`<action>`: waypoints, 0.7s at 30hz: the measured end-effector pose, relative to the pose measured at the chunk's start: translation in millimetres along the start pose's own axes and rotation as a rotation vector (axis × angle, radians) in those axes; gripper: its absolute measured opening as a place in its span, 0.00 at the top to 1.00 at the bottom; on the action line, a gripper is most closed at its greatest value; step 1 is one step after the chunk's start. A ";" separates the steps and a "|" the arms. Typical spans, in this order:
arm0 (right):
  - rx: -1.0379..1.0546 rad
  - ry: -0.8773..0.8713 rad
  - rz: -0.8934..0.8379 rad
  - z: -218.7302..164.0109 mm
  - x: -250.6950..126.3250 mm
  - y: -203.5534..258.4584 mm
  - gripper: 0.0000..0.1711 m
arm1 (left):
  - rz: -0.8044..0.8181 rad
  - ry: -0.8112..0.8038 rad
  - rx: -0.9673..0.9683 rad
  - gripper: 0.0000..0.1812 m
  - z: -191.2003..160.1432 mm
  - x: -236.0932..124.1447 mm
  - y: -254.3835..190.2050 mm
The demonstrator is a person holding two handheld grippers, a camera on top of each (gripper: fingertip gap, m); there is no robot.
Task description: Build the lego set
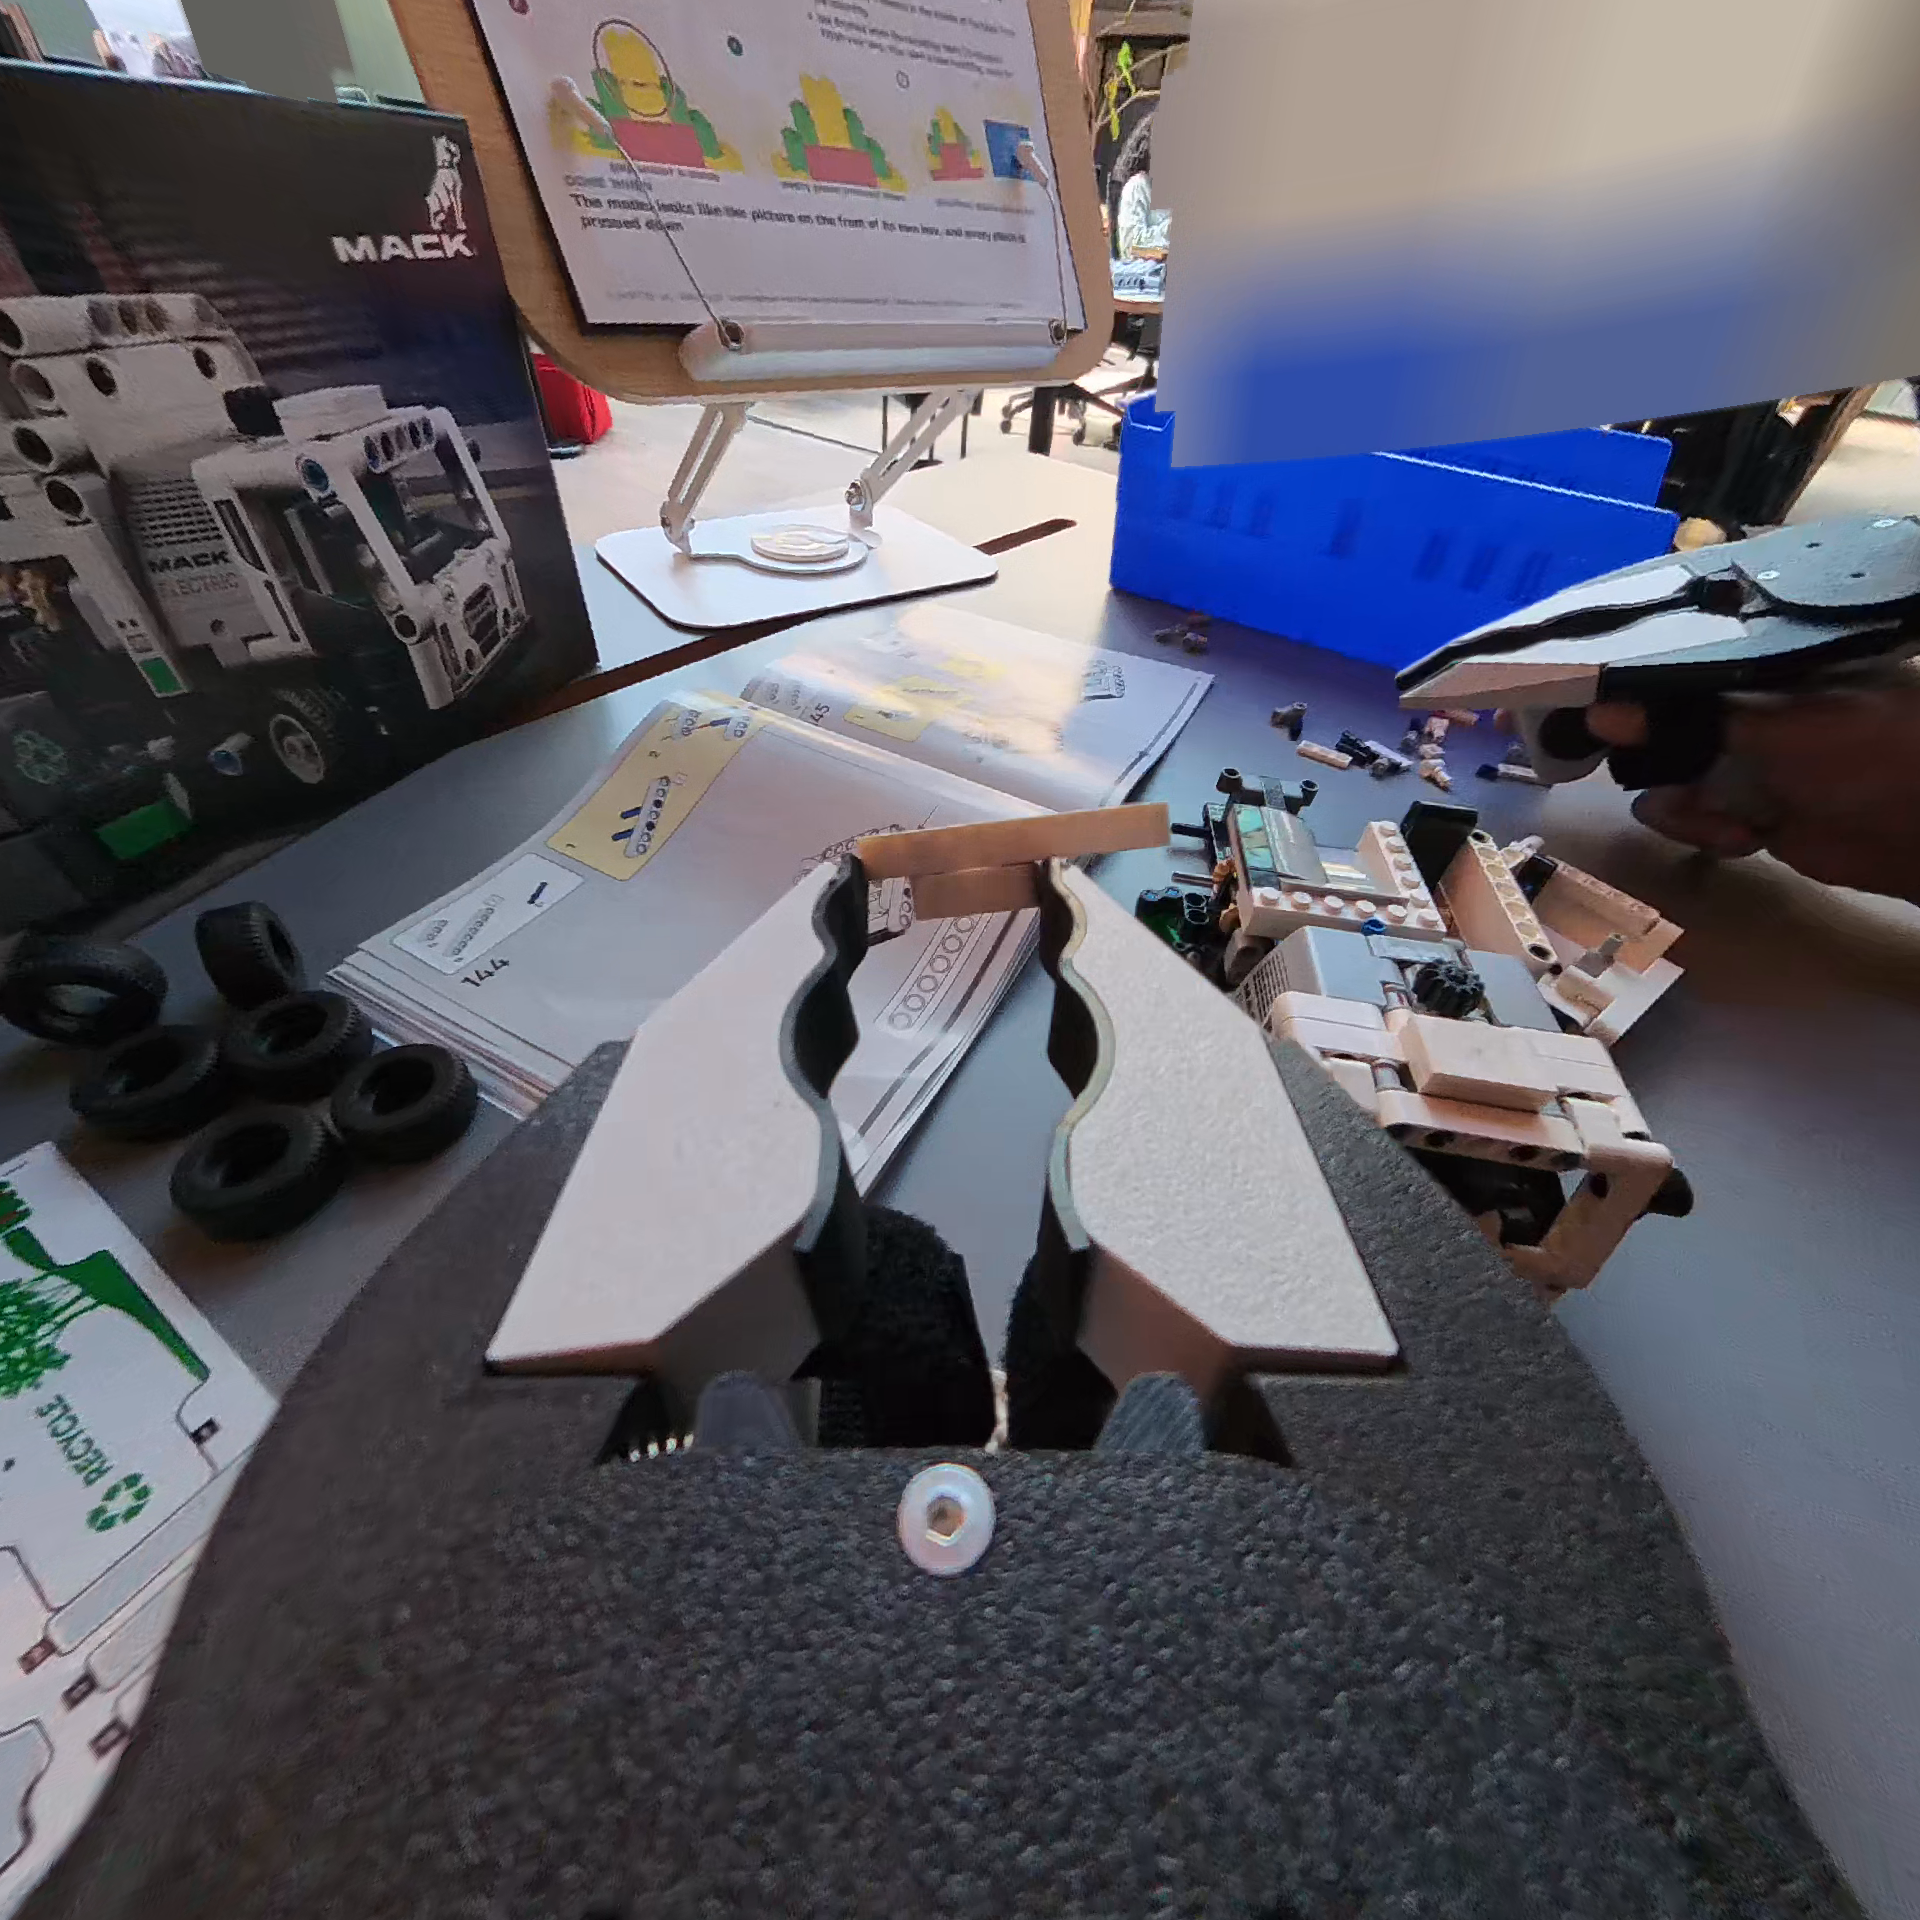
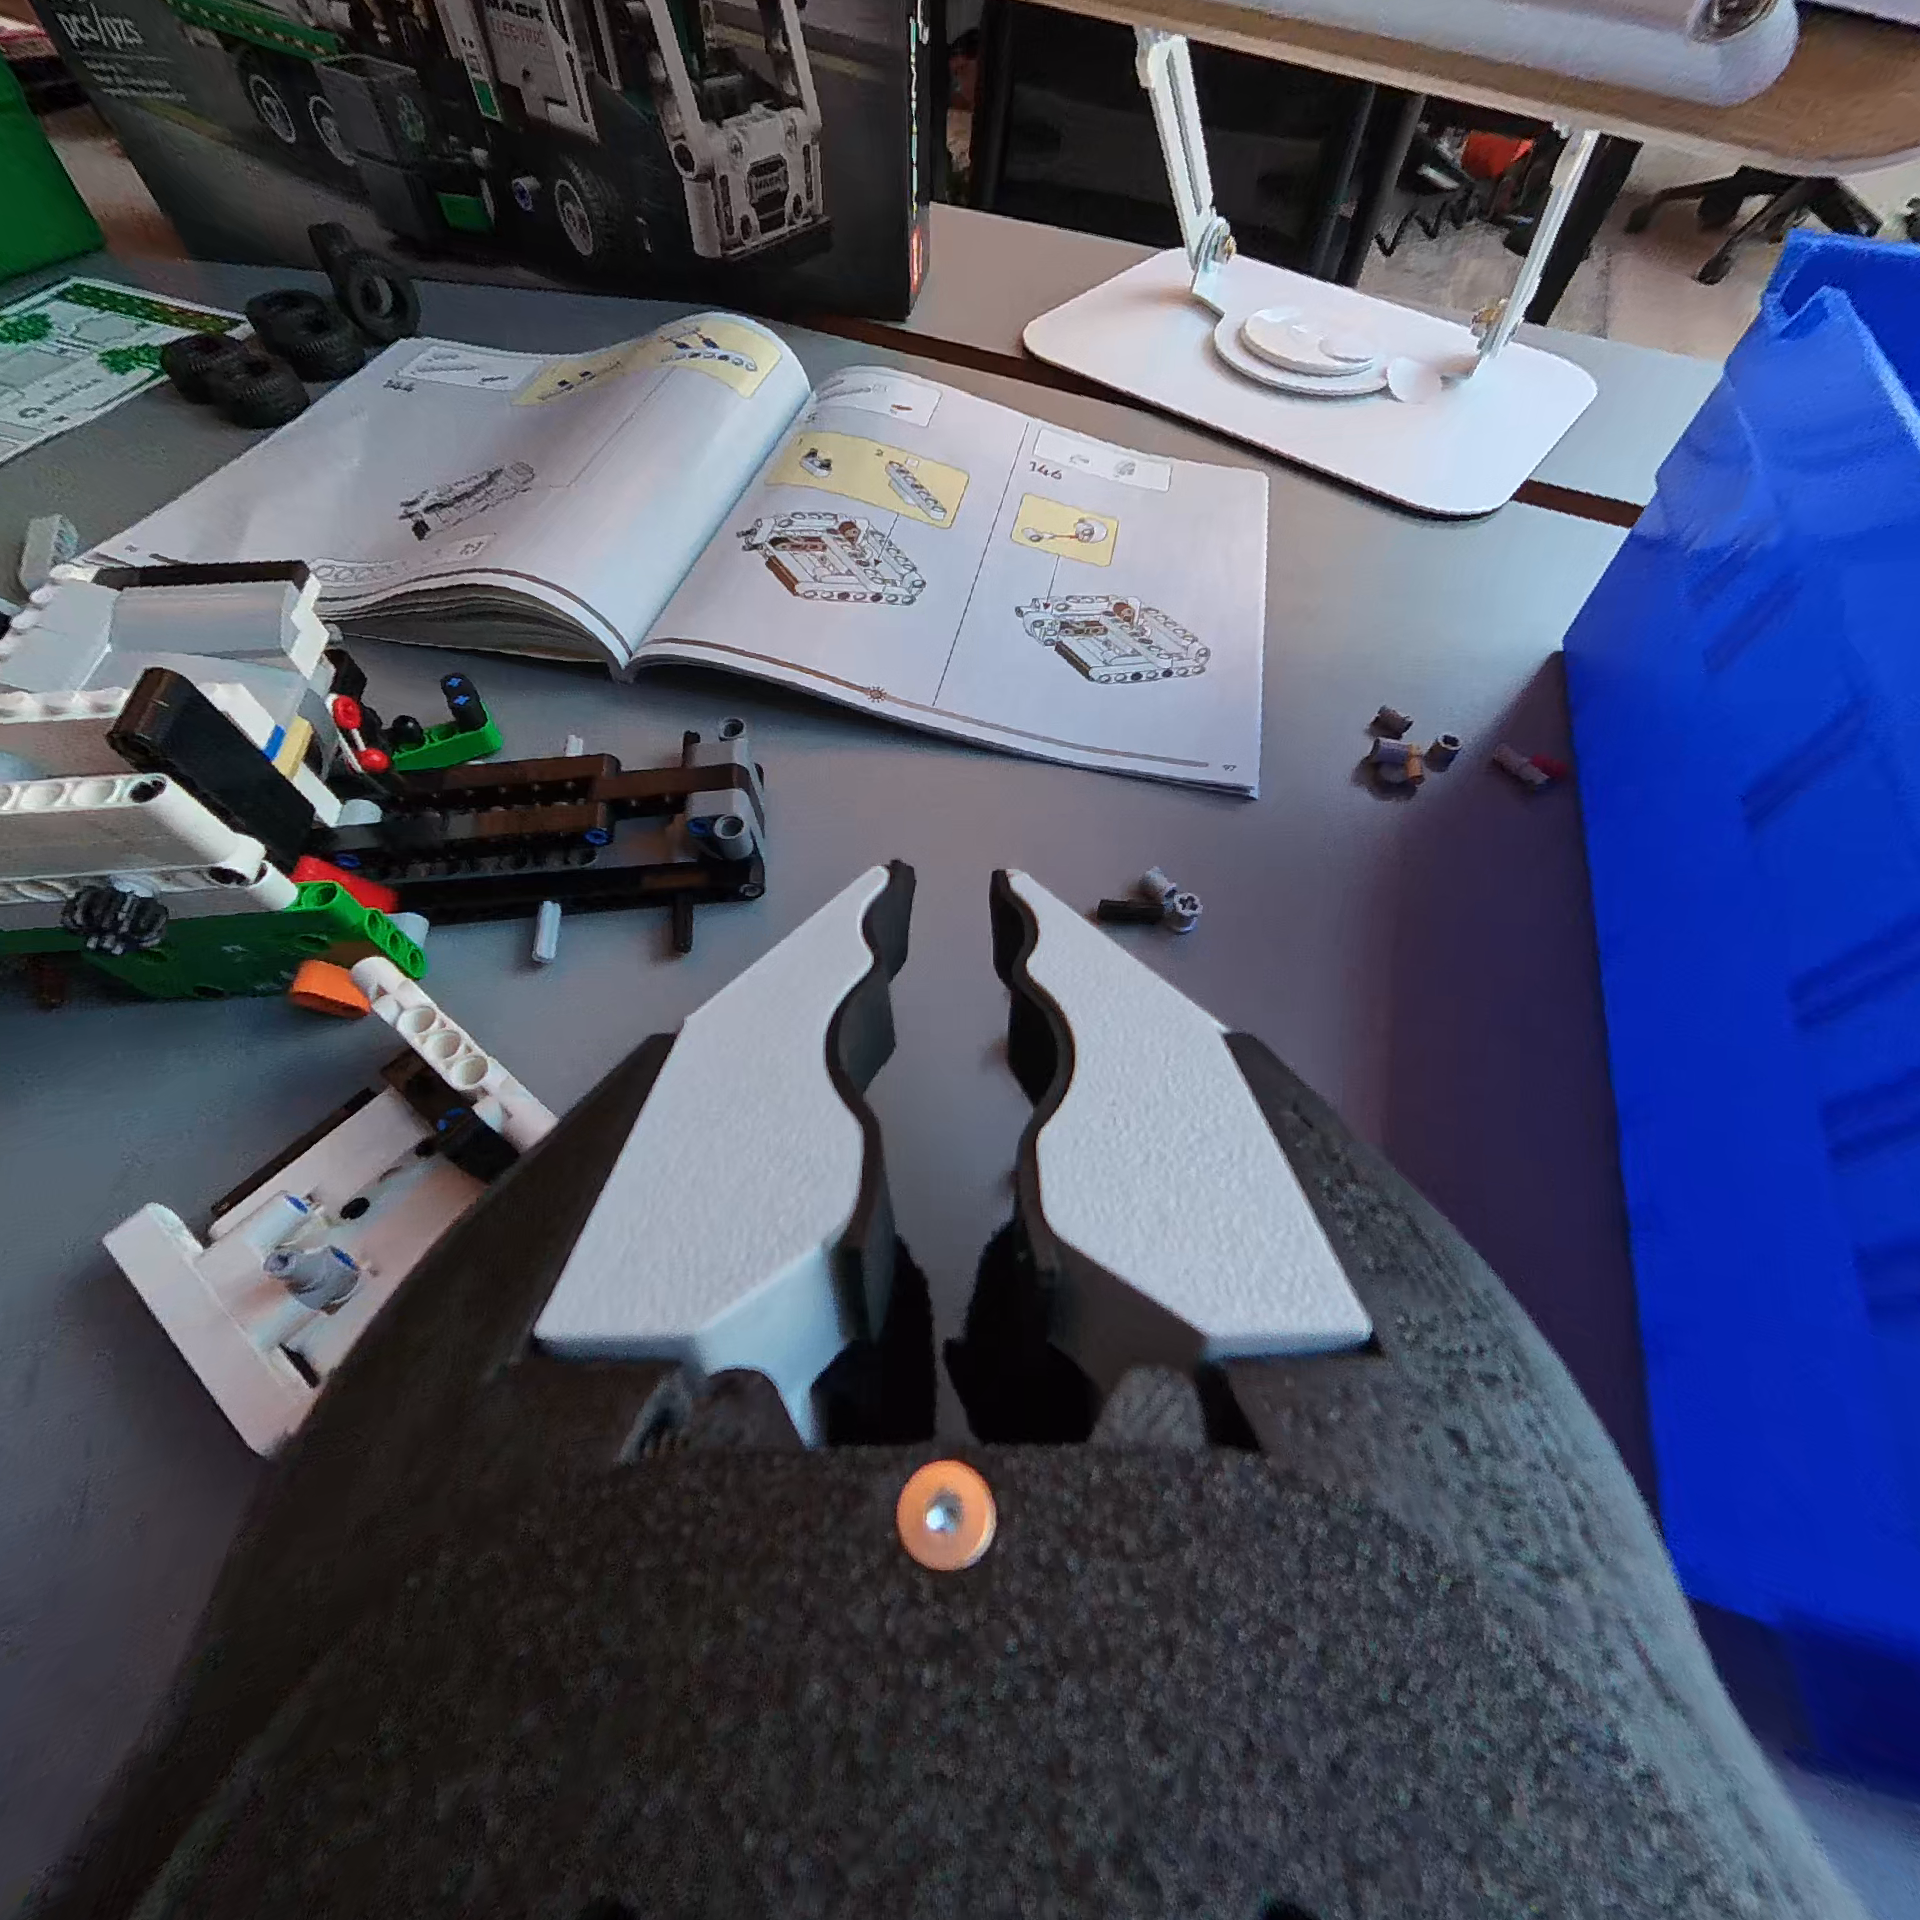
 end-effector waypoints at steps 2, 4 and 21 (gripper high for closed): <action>-0.007 -0.002 -0.001 0.3 -0.3 0.7 0.92 | 0.007 0.006 -0.004 0.82 -1.6 0.1 2.8; -0.001 -0.003 0.002 0.1 -0.4 0.5 0.92 | 0.016 0.020 0.002 0.82 -4.4 1.2 4.8; 0.011 0.023 0.014 -2.9 1.7 1.2 0.92 | 0.023 0.033 0.032 0.82 -7.1 3.4 2.6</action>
Point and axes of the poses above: each gripper's, where its closed fingertips meet, x out along the fingers, z out of its top, y = z × x across the jaws, the point moved 3 cm from there along -x, back along the fingers, and after that the axes turned 8 degrees about z, right-handed, at the moved point
